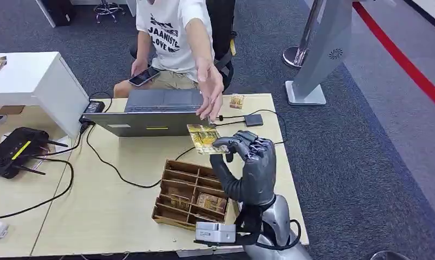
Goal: Pass the card to the sensor for recognition and then transmit it.
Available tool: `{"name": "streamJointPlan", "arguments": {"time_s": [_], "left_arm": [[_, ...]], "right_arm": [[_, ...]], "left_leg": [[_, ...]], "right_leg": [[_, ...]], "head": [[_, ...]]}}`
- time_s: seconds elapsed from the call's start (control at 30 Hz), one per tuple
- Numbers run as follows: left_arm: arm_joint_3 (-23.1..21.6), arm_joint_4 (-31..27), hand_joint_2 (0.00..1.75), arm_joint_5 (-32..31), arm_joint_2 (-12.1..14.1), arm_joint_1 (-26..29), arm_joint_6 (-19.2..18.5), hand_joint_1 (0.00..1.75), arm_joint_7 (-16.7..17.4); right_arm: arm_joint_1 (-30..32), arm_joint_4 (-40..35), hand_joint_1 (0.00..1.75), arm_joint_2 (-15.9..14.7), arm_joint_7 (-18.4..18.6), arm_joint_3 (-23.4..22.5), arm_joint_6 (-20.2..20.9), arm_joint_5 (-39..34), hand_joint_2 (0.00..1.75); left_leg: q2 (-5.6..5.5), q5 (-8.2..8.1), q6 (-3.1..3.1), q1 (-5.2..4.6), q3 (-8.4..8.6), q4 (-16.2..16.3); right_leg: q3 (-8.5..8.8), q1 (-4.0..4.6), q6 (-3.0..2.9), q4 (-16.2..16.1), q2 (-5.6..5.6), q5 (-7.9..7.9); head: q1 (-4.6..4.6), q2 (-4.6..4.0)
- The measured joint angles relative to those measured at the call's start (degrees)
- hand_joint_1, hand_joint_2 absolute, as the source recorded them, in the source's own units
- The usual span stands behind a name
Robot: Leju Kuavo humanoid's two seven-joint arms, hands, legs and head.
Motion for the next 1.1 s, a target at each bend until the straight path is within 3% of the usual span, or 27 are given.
{"name": "streamJointPlan", "arguments": {"time_s": [0.2,0.33,0.53,0.57,0.6,0.63,0.67,0.73,0.77,0.83,0.87,1.0,1.07,1.1], "left_arm": [[-1.18,0.00,0.00,-1.01,-0.26,-0.71,-0.72,0.00,0.48],[-1.90,0.00,0.00,-1.27,-0.33,-0.83,-1.07,0.00,0.90],[-2.51,0.00,0.00,-1.44,-0.37,-0.89,-1.57,0.00,0.96],[-2.58,0.00,0.00,-1.44,-0.37,-0.89,-1.64,0.00,0.98],[-2.60,0.00,0.00,-1.46,-0.37,-0.89,-1.66,0.00,0.98],[-2.62,0.00,0.00,-1.46,-0.37,-0.90,-1.66,0.00,1.01],[-2.64,0.00,0.00,-1.46,-0.37,-0.95,-1.68,0.00,1.01],[-2.69,0.00,0.00,-1.46,-0.37,-1.02,-1.70,0.00,1.05],[-2.69,0.00,0.00,-1.46,-0.37,-1.06,-1.75,0.00,1.05],[-2.69,0.00,0.00,-1.46,-0.39,-1.18,-1.79,0.00,1.07],[-2.69,0.00,0.00,-1.46,-0.39,-1.26,-1.81,0.00,1.07],[-2.69,0.00,0.00,-1.42,-0.42,-1.40,-1.84,0.00,1.16],[-2.69,0.00,0.00,-1.40,-0.42,-1.40,-1.84,0.00,1.22],[-2.69,0.00,0.00,-1.40,-0.42,-1.40,-1.84,0.00,1.22]], "right_arm": [[-3.64,5.18,1.69,1.68,2.25,0.00,-0.02,9.44,1.75],[-5.45,8.97,1.50,2.16,3.82,0.00,-0.02,12.47,1.75],[-6.96,13.88,1.34,2.49,5.88,0.00,-0.02,14.88,1.75],[-7.04,14.56,1.15,2.51,6.05,0.00,-0.04,15.27,1.75],[-7.21,15.27,1.15,2.56,6.25,-0.02,-0.04,15.79,1.75],[-7.33,15.87,0.98,2.64,6.53,-0.02,-0.04,16.23,1.75],[-7.44,16.61,0.70,2.75,6.75,-0.04,-0.04,16.76,1.75],[-7.58,17.55,0.42,2.91,7.12,-0.09,-0.04,17.47,1.75],[-7.63,17.94,0.14,2.97,7.21,-0.13,-0.04,17.87,1.75],[-7.75,18.56,0.16,3.08,7.25,-0.17,-0.04,18.20,1.75],[-7.80,18.92,0.28,3.17,7.51,-0.20,-0.07,18.37,1.75],[-7.85,19.93,0.45,3.50,8.19,-0.22,-0.11,18.77,1.75],[-7.86,20.26,0.45,3.58,8.24,-0.22,-0.13,18.83,1.75],[-7.86,20.39,0.93,3.63,8.24,-0.22,-0.13,18.86,1.75]], "left_leg": [[-0.01,0.00,0.00,0.00,0.00,0.00],[-0.01,0.00,0.00,0.00,0.00,0.00],[-0.01,0.00,0.00,0.00,-0.01,0.00],[-0.01,0.00,0.00,0.00,-0.01,0.00],[0.00,0.00,0.00,0.00,-0.01,0.00],[0.00,0.00,0.00,0.00,-0.01,0.00],[-0.01,0.00,0.00,0.00,-0.01,0.00],[-0.01,0.00,0.00,0.00,-0.01,0.00],[-0.01,0.00,0.00,0.00,-0.01,0.00],[-0.01,0.00,0.00,0.00,-0.01,0.00],[-0.01,0.00,0.00,0.00,-0.01,0.00],[-0.01,0.00,0.00,0.00,-0.01,0.00],[-0.01,0.00,0.00,0.00,-0.01,0.00],[-0.01,0.00,0.00,0.00,-0.01,0.00]], "right_leg": [[0.00,0.00,0.00,0.00,0.00,0.00],[-0.01,0.00,0.00,-0.01,0.00,-0.01],[-0.01,0.00,0.00,-0.01,0.00,-0.01],[-0.01,0.00,0.00,-0.01,0.00,-0.01],[-0.02,0.00,0.00,-0.01,0.00,-0.01],[-0.02,0.00,0.00,-0.01,0.01,-0.01],[-0.02,0.00,0.00,-0.01,0.01,-0.01],[-0.03,0.00,0.00,-0.01,0.00,-0.01],[-0.02,0.00,0.00,-0.01,0.00,-0.01],[-0.02,0.00,0.00,-0.01,0.00,-0.01],[-0.02,0.00,0.00,-0.01,0.00,-0.01],[-0.02,0.00,0.00,-0.01,0.00,-0.01],[-0.02,0.00,0.00,-0.01,0.00,-0.01],[-0.02,0.00,0.00,-0.01,0.00,-0.01]], "head": [[0.02,0.00],[0.02,0.00],[0.02,0.00],[0.02,0.00],[0.00,0.00],[0.02,0.00],[0.02,0.00],[0.02,0.00],[0.02,0.00],[0.02,0.00],[0.02,0.00],[0.02,0.00],[0.02,0.00],[0.02,0.00]]}}
